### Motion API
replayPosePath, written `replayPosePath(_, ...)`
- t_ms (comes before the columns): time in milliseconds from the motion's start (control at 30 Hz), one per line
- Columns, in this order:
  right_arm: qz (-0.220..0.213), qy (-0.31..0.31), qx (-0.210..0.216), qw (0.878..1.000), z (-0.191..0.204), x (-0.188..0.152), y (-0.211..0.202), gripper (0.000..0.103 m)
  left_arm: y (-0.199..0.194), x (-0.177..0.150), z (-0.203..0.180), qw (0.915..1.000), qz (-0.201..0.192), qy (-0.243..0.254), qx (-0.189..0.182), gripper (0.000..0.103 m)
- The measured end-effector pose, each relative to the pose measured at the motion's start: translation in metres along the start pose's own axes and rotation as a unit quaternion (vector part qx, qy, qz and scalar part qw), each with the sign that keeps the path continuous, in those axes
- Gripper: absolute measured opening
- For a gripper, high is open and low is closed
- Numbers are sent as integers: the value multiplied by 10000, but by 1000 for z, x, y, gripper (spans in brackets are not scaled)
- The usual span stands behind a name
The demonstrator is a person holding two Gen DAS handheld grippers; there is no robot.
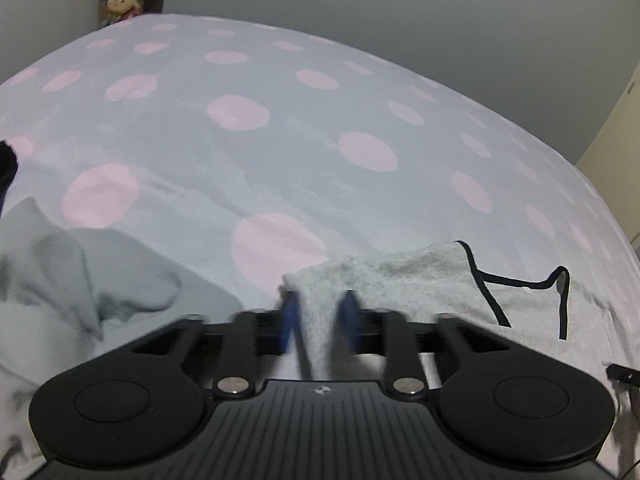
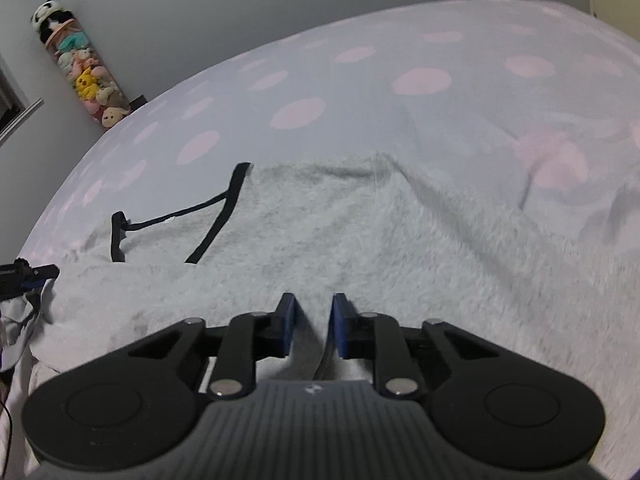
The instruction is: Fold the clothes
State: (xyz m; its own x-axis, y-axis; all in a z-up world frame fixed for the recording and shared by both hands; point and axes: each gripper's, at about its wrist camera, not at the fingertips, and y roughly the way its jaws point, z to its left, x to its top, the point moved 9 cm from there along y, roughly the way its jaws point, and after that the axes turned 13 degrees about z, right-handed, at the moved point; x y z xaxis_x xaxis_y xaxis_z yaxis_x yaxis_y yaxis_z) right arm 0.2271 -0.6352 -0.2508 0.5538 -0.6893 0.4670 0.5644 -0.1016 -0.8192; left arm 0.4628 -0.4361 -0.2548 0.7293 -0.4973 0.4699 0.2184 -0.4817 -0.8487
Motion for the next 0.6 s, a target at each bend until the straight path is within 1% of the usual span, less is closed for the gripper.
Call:
replayPosePath(67,-152,-167,-63,9997,4,4,-9,16,-7,3,-3,9998,-197,20,-90,1)
replayPosePath(133,-341,-383,-131,9986,10,13,-21,14,-19,9,-7,9989,-454,108,-93,1)
replayPosePath(200,-458,-576,-262,9969,14,26,-29,13,-27,15,-13,9977,-638,220,0,1)
replayPosePath(233,-475,-646,-364,9961,15,33,-29,13,-28,18,-14,9973,-668,284,144,1)
replayPosePath(267,-467,-695,-485,9953,14,40,-27,12,-26,20,-14,9970,-669,304,224,1)
replayPosePath(333,-328,-649,-629,9954,8,49,-16,10,-15,23,-14,9979,-518,257,281,1)
replayPosePath(433,-74,-461,-565,9973,-1,53,7,11,3,19,-12,9984,-207,244,459,2)
replayPosePath(467,-43,-389,-568,9976,-4,53,11,14,6,17,-10,9985,-144,194,501,4)
replayPosePath(533,-76,-236,-642,9976,-9,49,12,19,-2,14,-3,9982,-275,11,525,7)
replayPosePath(567,-119,-152,-662,9976,-12,47,10,26,-9,11,0,9983,-332,-49,480,11)
replayPosePath(600,-188,-66,-648,9977,-15,43,4,29,-15,8,4,9982,-389,-109,435,13)
